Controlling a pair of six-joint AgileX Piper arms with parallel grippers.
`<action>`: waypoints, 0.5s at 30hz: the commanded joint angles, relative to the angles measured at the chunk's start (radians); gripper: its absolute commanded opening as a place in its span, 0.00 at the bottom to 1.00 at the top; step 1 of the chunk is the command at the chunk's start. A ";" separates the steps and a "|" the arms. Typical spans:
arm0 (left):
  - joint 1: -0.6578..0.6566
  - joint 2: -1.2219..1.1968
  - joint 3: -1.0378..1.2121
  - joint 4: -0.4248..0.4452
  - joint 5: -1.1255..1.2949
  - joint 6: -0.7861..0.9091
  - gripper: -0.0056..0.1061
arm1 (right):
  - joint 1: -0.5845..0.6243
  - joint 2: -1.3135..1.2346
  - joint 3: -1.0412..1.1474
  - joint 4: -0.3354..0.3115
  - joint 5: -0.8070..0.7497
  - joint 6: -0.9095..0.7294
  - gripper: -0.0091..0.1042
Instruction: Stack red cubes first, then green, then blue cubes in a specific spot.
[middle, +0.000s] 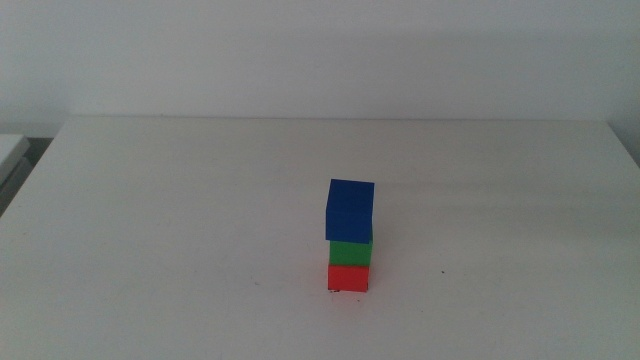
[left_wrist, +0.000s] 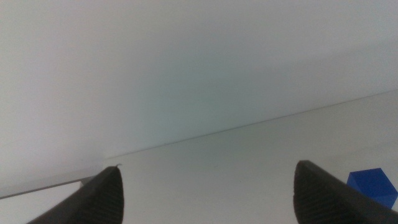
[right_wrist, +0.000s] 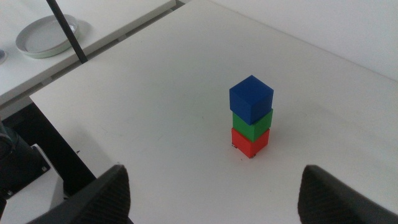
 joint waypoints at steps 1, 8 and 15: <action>0.005 -0.010 0.004 0.002 -0.015 0.001 0.88 | 0.001 -0.012 0.005 0.004 -0.008 -0.007 0.80; 0.005 -0.145 0.233 -0.025 -0.279 0.001 0.88 | -0.003 -0.140 0.365 -0.131 -0.552 0.004 0.80; 0.009 -0.403 0.719 -0.017 -0.571 0.001 0.88 | -0.147 -0.237 0.791 -0.083 -0.788 0.004 0.80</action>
